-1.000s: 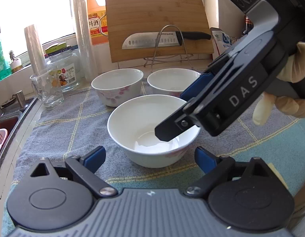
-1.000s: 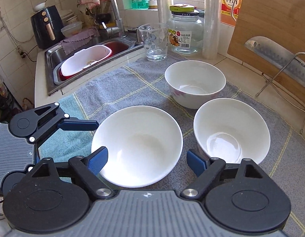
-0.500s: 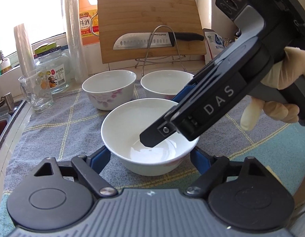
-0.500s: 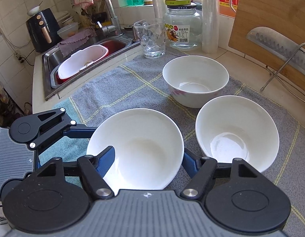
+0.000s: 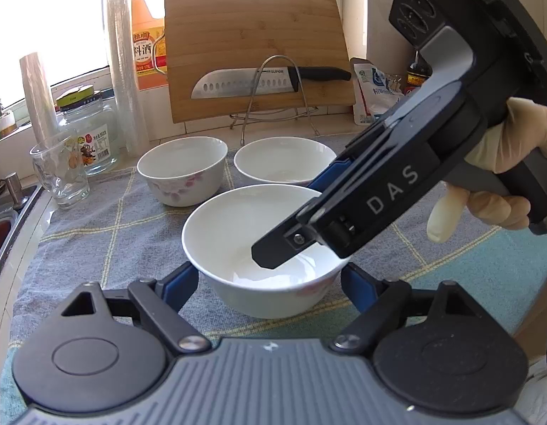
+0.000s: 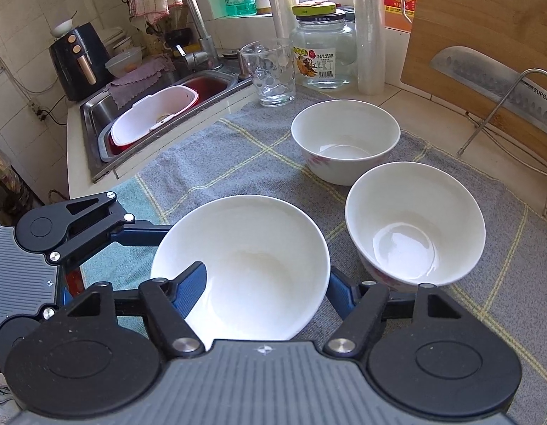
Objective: Organize plates and bowls
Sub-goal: 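Lift the bowl with the right tool and carry it toward another bowl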
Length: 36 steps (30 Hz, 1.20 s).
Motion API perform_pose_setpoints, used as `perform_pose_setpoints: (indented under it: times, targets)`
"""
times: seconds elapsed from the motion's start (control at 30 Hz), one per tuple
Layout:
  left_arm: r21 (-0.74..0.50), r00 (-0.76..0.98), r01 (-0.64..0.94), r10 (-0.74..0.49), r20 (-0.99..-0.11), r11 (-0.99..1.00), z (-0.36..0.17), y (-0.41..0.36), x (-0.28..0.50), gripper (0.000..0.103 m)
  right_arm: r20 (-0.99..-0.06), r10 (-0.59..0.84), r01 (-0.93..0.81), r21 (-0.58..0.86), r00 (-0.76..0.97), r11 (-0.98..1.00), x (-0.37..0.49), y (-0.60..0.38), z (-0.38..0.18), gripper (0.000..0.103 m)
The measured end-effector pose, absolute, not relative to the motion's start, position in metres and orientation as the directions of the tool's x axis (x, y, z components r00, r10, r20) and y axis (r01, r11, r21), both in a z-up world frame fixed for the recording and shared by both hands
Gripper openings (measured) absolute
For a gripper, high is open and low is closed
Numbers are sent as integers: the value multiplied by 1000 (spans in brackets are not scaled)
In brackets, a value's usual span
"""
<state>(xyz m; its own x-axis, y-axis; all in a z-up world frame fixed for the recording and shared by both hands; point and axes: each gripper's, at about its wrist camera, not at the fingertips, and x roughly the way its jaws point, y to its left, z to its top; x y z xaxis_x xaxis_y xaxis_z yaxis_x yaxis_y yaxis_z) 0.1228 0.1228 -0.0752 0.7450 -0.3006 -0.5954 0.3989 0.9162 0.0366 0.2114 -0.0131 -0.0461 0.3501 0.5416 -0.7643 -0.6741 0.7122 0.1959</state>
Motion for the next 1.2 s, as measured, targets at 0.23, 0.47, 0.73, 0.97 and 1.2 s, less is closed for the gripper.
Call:
perform_pose_setpoints:
  times: [0.23,0.47,0.73,0.97,1.2]
  targets:
    - [32,734,426,-324,-596,904,-75,105,114,87,-761,538,-665,193,362,721,197,-34,-40,78]
    - [31,722,465,-358,-592,885,-71,80,109,87,-754,528,-633,197,390,749,184,-65,-37,78]
    - [26,699,509,-395,-596,860,-70,48,104,87,-755,509,-593,200,414,780,170,-102,-36,78]
    - [13,674,537,-420,-608,843,-73,26,103,87,-761,492,-566,202,423,799,162,-126,-38,78]
    - [-1,654,551,-432,-621,834,-77,16,103,87,-771,479,-549,204,421,811,159,-137,-42,78]
